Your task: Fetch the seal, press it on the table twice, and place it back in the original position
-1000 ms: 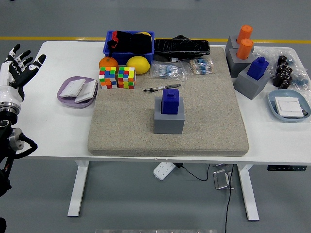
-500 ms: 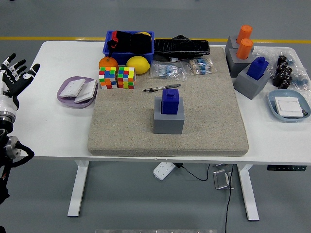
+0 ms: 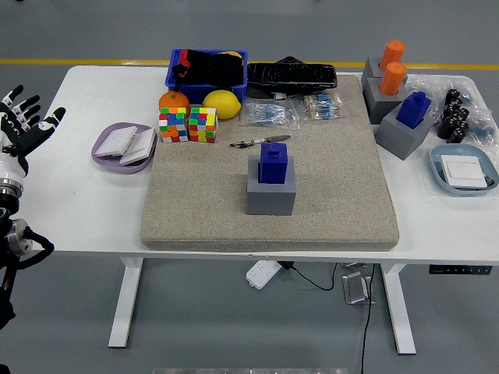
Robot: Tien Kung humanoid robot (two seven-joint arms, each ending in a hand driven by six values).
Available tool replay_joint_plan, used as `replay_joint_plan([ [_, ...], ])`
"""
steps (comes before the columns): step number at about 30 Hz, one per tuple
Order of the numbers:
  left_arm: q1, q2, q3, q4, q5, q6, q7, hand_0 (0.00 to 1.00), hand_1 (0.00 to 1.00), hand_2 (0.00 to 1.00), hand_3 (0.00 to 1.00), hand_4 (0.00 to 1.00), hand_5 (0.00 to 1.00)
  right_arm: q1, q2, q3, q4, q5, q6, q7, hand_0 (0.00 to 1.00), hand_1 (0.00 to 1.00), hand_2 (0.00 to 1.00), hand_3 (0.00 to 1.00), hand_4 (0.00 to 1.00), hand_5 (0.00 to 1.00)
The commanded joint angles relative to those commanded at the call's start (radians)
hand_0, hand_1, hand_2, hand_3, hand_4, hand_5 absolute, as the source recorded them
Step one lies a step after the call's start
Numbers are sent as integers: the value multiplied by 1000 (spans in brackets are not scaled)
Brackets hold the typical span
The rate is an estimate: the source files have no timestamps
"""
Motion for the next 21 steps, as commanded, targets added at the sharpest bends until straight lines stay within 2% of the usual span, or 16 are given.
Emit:
replay_joint_plan([
  [12,6,-22,-4,-1,4,-2,5,812,797,754,880,924,137,-7,-3,64,-27,-51,3,-3,885,748,721,746,830,521],
  [13,6,-22,-1,-1,3,-2,5,813,796,752,878,928,105,-7,-4,68,-28,-54,2,-3,885,748,731,746,830,518],
  [21,14,-31,7,0,1,-4,6,808,797,751,878,918,83,-6,-4,39,-14,-20,0,-1,885,748,736,744,830,519],
])
